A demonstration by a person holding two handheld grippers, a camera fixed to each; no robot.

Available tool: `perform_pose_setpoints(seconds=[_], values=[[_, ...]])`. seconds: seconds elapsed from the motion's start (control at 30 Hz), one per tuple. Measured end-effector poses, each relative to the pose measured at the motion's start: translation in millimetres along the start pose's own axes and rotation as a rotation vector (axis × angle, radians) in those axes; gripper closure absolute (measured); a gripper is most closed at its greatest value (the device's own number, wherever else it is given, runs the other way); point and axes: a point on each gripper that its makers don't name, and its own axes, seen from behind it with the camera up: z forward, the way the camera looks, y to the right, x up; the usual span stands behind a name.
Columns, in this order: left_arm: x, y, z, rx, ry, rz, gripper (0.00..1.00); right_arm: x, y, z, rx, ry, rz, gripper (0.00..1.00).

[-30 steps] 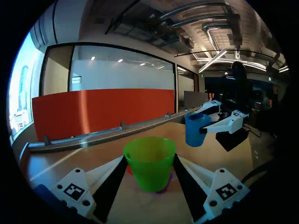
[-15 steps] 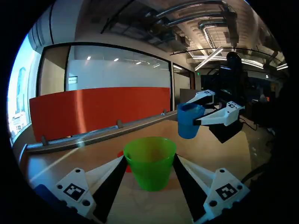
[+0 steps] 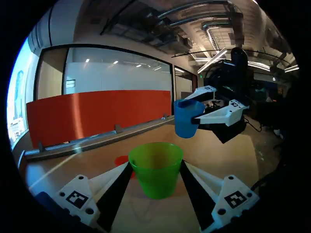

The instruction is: Pour water

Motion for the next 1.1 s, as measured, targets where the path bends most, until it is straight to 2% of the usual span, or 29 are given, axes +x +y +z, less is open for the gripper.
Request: perform_pose_setpoints(seconds=[0.57, 1.1], values=[[-2, 13.2, 5.0, -0.033, 0.004, 0.003, 0.15, 16, 3, 8.0, 0.02, -0.007, -0.103, 0.09], [-1, 20.6, 10.3, -0.053, 0.015, -0.001, 0.15, 31, 6, 12.4, 0.018, -0.008, -0.195, 0.09]])
